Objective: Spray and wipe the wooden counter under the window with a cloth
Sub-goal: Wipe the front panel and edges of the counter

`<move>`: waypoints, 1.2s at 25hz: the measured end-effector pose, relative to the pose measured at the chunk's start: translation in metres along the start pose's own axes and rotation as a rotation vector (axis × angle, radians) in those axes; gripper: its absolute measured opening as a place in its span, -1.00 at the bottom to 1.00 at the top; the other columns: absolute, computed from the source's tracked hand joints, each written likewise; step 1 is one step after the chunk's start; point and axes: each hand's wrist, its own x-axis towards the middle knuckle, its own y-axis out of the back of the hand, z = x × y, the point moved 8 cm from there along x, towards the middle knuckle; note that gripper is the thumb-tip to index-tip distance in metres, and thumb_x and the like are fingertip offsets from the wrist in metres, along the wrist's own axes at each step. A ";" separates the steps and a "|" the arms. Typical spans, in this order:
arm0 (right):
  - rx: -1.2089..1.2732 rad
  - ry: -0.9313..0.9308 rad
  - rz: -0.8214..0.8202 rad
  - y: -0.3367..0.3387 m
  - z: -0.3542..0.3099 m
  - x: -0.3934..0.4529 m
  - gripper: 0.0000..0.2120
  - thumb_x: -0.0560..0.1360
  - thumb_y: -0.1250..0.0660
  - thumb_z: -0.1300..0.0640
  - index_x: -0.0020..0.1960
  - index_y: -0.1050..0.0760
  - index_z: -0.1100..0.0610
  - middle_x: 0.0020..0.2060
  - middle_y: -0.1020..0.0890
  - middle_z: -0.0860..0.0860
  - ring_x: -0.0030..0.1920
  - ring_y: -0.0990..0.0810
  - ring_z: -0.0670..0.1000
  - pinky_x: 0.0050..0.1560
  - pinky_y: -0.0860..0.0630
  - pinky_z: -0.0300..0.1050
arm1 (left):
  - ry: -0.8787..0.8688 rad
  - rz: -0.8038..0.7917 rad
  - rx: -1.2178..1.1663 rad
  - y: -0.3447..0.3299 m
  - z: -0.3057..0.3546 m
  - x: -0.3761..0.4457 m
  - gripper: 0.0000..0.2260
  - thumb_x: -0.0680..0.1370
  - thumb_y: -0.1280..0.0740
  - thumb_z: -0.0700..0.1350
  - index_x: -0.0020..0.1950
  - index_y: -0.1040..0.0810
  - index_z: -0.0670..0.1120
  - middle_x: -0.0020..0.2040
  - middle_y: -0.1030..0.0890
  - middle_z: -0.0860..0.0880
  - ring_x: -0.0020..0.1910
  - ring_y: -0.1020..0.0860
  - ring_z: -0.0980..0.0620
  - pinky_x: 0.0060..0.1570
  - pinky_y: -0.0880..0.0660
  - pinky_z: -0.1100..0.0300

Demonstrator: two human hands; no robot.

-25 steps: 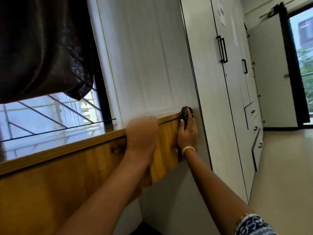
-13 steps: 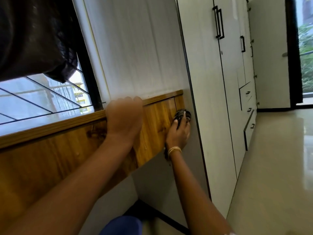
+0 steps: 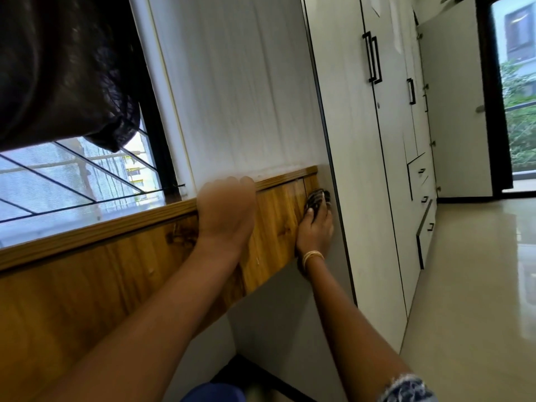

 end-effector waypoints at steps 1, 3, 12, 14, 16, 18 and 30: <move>0.008 -0.100 0.030 -0.002 0.003 -0.012 -0.52 0.67 -0.06 -0.01 0.57 -0.12 -0.02 0.50 -0.26 0.12 0.46 -0.27 0.21 0.40 -0.28 0.19 | 0.004 -0.006 -0.002 0.000 0.000 0.000 -0.78 0.50 -0.24 -0.13 0.03 -0.64 0.03 -0.32 -0.62 0.05 -0.34 -0.59 0.07 -0.31 -0.45 0.23; 0.032 -0.181 0.045 -0.008 0.004 -0.049 -0.51 0.66 -0.02 -0.05 0.58 -0.09 -0.05 0.50 -0.25 0.12 0.44 -0.29 0.22 0.37 -0.32 0.18 | 0.018 -0.014 -0.012 0.001 -0.001 0.001 -0.81 0.49 -0.29 -0.10 0.02 -0.65 0.04 -0.33 -0.62 0.05 -0.35 -0.59 0.08 -0.31 -0.45 0.24; -0.012 0.284 -0.061 -0.001 -0.023 -0.021 -0.52 0.65 -0.08 -0.02 0.56 -0.12 -0.08 0.48 -0.32 0.11 0.46 -0.30 0.10 0.42 -0.32 0.16 | 0.023 -0.051 0.010 -0.002 -0.002 0.002 -0.81 0.50 -0.26 -0.07 0.01 -0.65 0.06 -0.32 -0.62 0.08 -0.34 -0.59 0.10 -0.30 -0.45 0.25; -0.027 0.162 -0.033 0.004 -0.009 0.003 -0.52 0.67 -0.09 0.04 0.57 -0.14 0.01 0.47 -0.32 0.15 0.45 -0.31 0.19 0.43 -0.29 0.20 | 0.014 -0.087 -0.041 0.000 -0.003 0.002 -0.78 0.53 -0.21 -0.11 0.04 -0.63 0.04 -0.28 -0.62 0.06 -0.30 -0.60 0.08 -0.27 -0.45 0.23; -0.028 0.103 -0.037 0.002 -0.009 -0.001 -0.51 0.67 -0.07 0.04 0.58 -0.11 0.00 0.48 -0.30 0.16 0.46 -0.29 0.20 0.44 -0.27 0.19 | 0.026 -0.173 -0.128 -0.006 -0.005 0.002 -0.72 0.59 -0.10 -0.17 0.12 -0.58 -0.02 -0.16 -0.62 0.01 -0.17 -0.60 0.01 -0.17 -0.42 0.18; -0.027 0.089 -0.064 -0.002 -0.022 -0.021 -0.50 0.67 -0.05 0.00 0.59 -0.05 -0.07 0.50 -0.28 0.15 0.47 -0.27 0.20 0.44 -0.23 0.19 | 0.046 -0.216 -0.261 -0.005 -0.008 0.006 -0.68 0.62 -0.05 -0.19 0.27 -0.50 -0.07 0.02 -0.60 -0.07 0.00 -0.56 -0.08 -0.02 -0.38 0.10; 0.064 0.209 -0.087 0.001 -0.116 -0.095 -0.52 0.66 -0.11 -0.02 0.57 -0.17 -0.03 0.53 -0.25 0.11 0.51 -0.20 0.14 0.48 -0.21 0.16 | -0.198 -0.286 -0.100 0.084 -0.164 -0.229 -0.54 0.58 -0.09 0.05 0.47 -0.36 0.00 0.55 -0.20 -0.10 0.51 -0.23 -0.10 0.41 -0.18 -0.07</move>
